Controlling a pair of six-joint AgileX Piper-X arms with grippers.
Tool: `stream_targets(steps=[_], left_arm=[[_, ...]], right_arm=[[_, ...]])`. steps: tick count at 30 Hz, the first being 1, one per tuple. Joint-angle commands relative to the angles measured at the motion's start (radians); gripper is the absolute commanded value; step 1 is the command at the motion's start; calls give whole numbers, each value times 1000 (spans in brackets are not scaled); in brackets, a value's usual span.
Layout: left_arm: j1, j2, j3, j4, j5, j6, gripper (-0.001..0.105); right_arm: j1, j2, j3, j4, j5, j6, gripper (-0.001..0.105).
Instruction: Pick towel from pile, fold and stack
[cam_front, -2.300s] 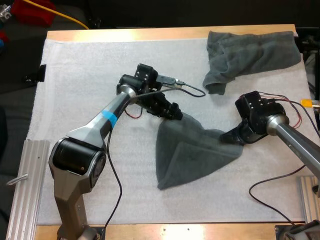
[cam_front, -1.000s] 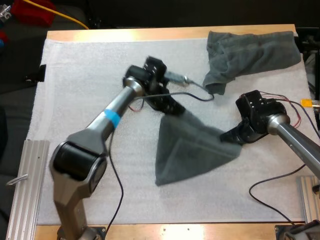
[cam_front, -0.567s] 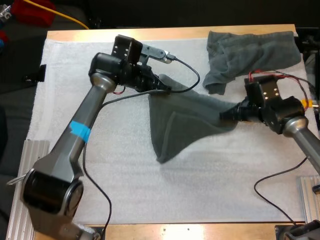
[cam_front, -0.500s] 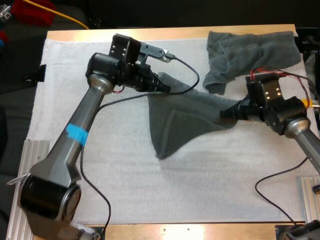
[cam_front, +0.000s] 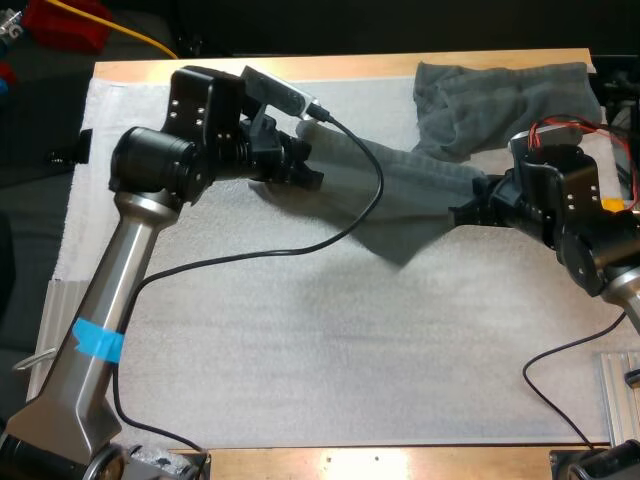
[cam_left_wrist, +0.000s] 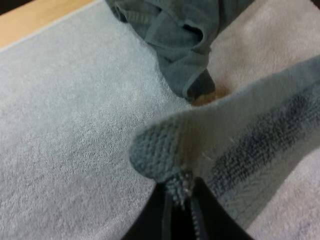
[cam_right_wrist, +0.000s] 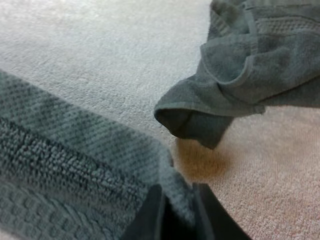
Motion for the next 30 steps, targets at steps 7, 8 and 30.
stream_targets(steps=[7,8,30], left_arm=[[-5,-50,-7,127,-29,-1,0],[-5,-55,-7,136,-29,-1,0],[-195,-370,308,251,-182,-139,0]], right_arm=[[-2,-64,-6,96,-13,-12,1],[-2,-75,-6,106,-13,-14,1],[318,-312,-6,456,196,12,1]])
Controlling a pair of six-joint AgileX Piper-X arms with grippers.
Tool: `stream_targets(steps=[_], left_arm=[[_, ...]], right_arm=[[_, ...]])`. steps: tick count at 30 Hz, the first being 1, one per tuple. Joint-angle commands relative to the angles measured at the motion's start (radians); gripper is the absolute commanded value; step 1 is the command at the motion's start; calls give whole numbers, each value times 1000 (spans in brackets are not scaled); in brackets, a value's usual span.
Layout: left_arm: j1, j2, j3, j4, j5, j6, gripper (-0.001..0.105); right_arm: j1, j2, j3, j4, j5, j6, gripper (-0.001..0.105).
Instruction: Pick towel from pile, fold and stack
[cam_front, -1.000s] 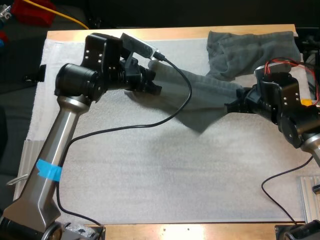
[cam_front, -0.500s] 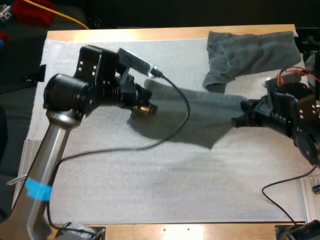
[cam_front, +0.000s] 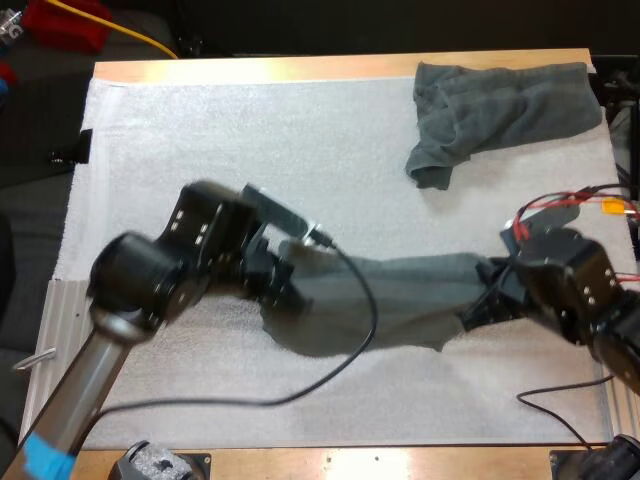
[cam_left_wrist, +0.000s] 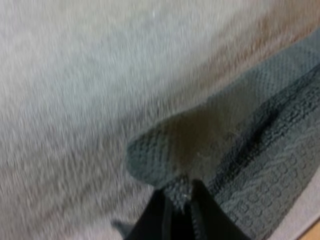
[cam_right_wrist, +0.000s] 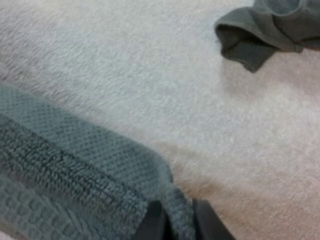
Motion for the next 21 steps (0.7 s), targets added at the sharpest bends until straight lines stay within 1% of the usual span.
stream_targets(steps=[1,4,7,11,12,16,18,21], left_arm=[[-2,-35,17,7,-17,-21,0],[-2,-102,87,7,-3,-41,0],[-2,-152,140,13,8,-51,0],[-2,-185,167,23,24,-58,0],[-2,-188,173,23,23,-58,0],[-2,-188,215,-4,18,-58,0],[-2,-188,253,-26,18,-58,0],[-2,-188,310,-83,8,-69,0]], right_arm=[[21,-16,-7,31,51,14,1],[98,-22,-13,67,99,58,1],[175,-22,-23,110,157,93,1],[271,-22,-35,151,226,146,1],[312,-22,-36,170,262,184,1],[334,-4,-30,176,286,195,1],[334,23,-31,171,307,191,1],[334,79,-31,130,337,145,1]])
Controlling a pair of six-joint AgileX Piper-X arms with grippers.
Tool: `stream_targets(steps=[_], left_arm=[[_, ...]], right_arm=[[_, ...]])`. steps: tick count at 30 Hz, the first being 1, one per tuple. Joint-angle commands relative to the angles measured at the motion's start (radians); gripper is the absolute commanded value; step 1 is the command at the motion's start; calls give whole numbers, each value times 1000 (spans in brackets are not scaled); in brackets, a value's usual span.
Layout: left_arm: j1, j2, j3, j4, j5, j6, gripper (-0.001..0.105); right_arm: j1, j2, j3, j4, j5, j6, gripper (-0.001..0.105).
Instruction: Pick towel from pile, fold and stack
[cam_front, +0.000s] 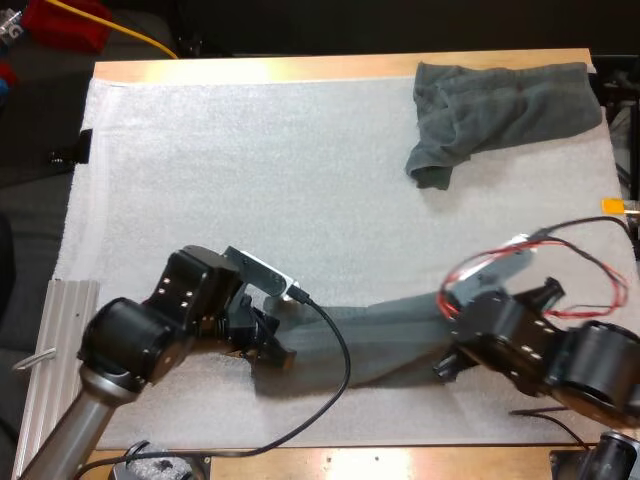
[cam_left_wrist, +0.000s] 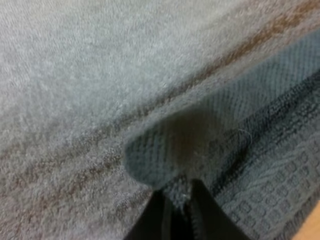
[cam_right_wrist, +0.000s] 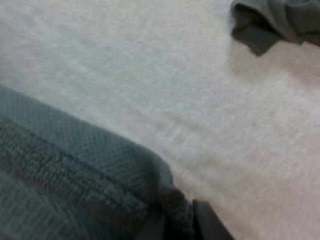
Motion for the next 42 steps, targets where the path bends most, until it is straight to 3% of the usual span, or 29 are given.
stream_targets(steps=[1,8,14,21,33,42], left_arm=[[-2,-5,11,-16,-35,-13,0],[-2,-4,66,-163,-87,-15,0],[-2,38,71,-249,-129,3,0],[-2,149,71,-321,-188,57,0],[-2,296,71,-547,-319,102,0],[57,413,73,-636,-337,126,0]], right_arm=[[-2,7,-5,1,35,-16,1],[-4,164,-5,-74,114,-69,1],[-46,243,-5,-135,154,-95,1],[-150,283,-5,-296,81,-171,1],[-331,415,-5,-474,-58,-207,1],[-368,521,-5,-564,-103,-215,1]])
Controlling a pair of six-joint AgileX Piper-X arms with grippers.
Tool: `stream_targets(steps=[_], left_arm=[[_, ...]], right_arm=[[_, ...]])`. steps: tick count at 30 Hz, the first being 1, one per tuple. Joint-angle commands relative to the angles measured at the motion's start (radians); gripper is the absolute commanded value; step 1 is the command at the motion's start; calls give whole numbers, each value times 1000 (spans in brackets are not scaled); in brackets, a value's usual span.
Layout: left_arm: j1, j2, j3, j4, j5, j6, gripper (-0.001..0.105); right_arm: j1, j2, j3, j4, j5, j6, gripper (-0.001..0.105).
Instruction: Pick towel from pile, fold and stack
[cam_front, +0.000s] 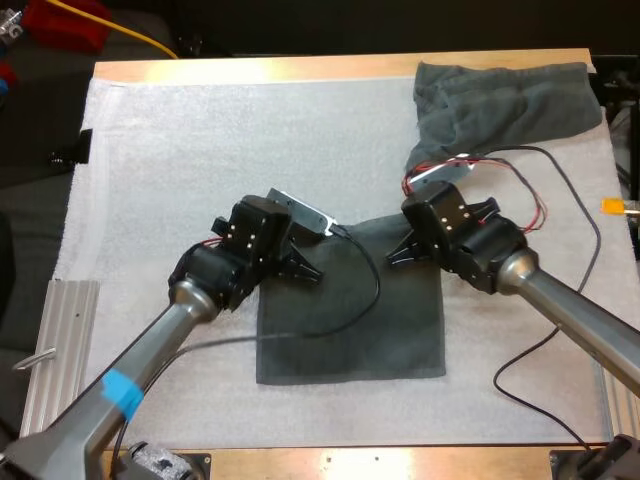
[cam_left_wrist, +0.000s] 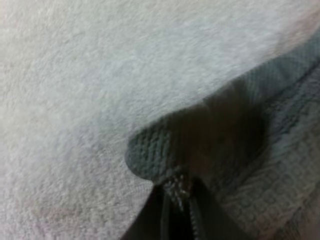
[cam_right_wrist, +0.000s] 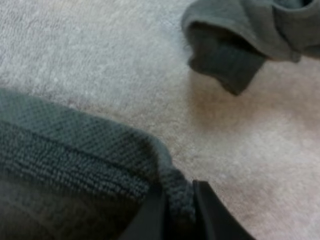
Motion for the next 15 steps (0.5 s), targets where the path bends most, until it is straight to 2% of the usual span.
stream_targets(steps=[1,9,15], left_arm=[[8,5,1,-19,-23,8,0],[84,118,1,-135,45,23,0],[91,194,1,-172,100,23,0]], right_arm=[[-4,7,-5,-13,-7,-10,1],[-4,111,-5,-93,9,-8,1],[-4,182,-5,-128,8,-8,1]])
